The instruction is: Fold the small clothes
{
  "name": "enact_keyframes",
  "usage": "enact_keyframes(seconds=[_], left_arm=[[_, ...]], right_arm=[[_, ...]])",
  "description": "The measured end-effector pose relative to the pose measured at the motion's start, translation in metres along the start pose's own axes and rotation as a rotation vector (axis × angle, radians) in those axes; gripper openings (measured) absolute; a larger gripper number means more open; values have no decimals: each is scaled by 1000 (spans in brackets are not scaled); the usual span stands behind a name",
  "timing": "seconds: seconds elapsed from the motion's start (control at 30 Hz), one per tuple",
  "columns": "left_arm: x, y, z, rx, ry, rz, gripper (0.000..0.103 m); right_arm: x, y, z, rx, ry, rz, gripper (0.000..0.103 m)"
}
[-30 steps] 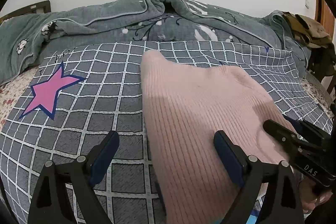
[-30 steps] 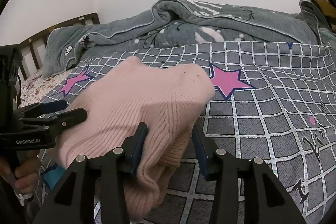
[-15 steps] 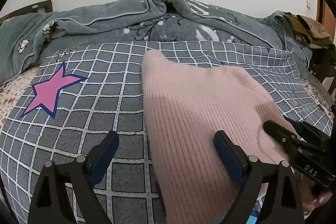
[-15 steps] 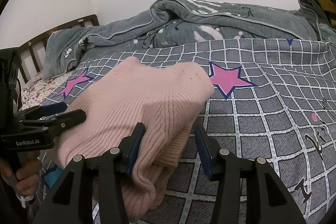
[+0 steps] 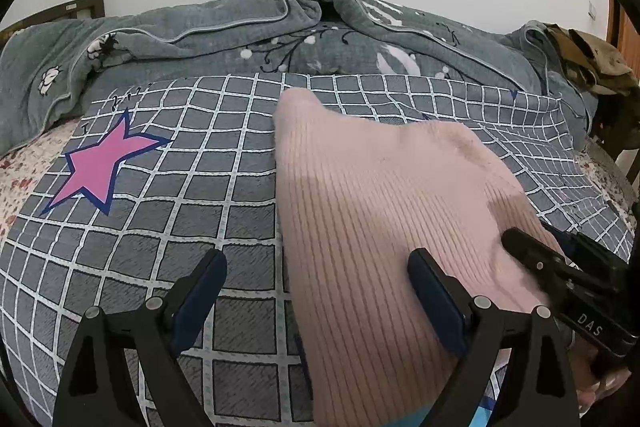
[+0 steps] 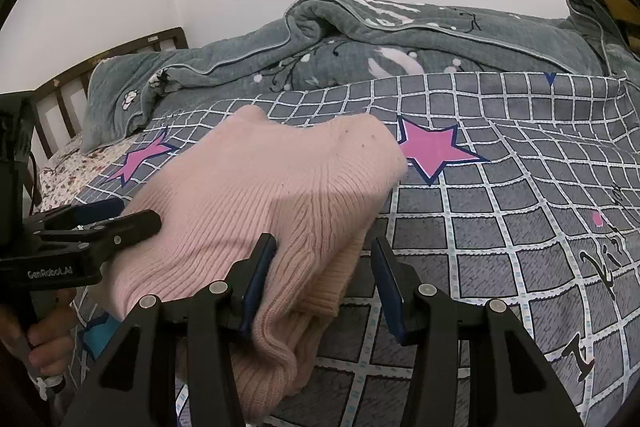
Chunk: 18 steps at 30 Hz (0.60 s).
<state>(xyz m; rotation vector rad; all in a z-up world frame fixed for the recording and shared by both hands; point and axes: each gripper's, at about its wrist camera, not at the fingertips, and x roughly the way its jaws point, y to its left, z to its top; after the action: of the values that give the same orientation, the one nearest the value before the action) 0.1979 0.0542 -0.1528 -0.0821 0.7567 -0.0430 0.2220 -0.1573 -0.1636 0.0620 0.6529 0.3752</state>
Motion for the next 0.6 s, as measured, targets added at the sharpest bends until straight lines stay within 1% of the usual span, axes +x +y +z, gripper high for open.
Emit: enact_keyframes(seconds=[0.17, 0.23, 0.37, 0.47, 0.5, 0.57, 0.6], left_arm=[[-6, 9, -4, -29, 16, -29, 93], [-11, 11, -8, -35, 18, -27, 93], [-26, 11, -16, 33, -15, 2, 93], [-37, 8, -17, 85, -43, 21, 93], [-39, 7, -17, 94, -44, 25, 93], [-40, 7, -15, 98, -38, 25, 93], [-40, 8, -14, 93, -35, 21, 93]], right_arm=[[-2, -4, -2, 30, 9, 10, 47], [-6, -4, -5, 48, 10, 13, 47], [-15, -6, -10, 82, 6, 24, 47], [-19, -4, -7, 74, -1, 19, 47], [-19, -2, -6, 68, -1, 14, 46], [-19, 4, -2, 54, 2, 20, 36], [-18, 7, -1, 50, 5, 19, 34]])
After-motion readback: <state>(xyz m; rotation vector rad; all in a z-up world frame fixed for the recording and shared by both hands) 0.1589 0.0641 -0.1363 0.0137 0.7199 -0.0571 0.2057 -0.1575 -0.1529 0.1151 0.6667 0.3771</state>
